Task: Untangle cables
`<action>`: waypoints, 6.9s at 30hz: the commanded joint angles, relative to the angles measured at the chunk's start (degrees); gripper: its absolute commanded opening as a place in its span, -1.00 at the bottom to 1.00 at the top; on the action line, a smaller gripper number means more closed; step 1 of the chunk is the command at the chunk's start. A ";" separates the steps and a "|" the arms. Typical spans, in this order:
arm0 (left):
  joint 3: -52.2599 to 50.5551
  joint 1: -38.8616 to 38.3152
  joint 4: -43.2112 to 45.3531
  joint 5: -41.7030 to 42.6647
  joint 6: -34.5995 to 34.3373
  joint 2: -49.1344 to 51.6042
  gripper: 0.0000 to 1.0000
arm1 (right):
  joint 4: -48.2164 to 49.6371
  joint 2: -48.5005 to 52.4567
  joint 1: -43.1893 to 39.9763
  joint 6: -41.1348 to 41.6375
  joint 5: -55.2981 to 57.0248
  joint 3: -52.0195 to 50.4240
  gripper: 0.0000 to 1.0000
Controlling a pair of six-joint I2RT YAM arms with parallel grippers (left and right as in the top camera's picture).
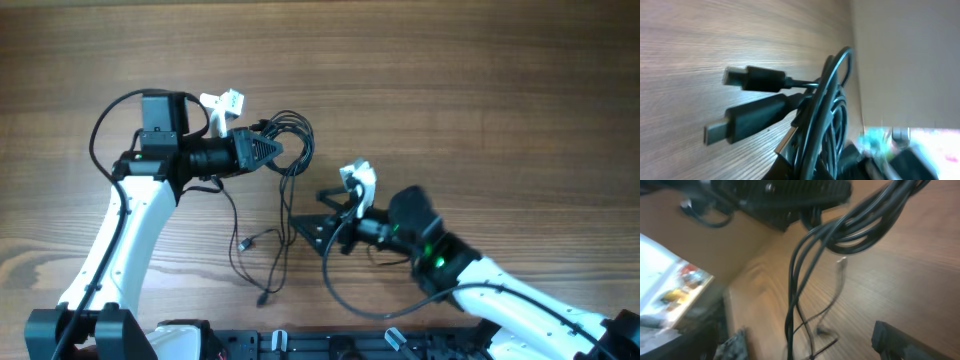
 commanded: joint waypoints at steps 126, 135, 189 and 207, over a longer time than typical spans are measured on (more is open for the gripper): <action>0.28 -14.62 -3.54 10.14 19.02 -6.95 -0.92 | -52.43 8.24 -51.30 -6.05 -21.49 15.32 0.99; 0.28 -8.66 5.14 -6.27 -36.81 1.51 -0.92 | -66.86 8.24 -49.00 6.01 -33.77 15.30 0.99; 0.28 -6.10 12.22 19.56 -4.85 1.51 -0.92 | -23.89 11.85 -28.41 0.15 -33.68 15.23 1.00; 0.28 -3.26 11.93 7.34 -20.90 1.51 -0.80 | -18.75 16.94 -22.56 5.16 -23.45 15.23 -0.91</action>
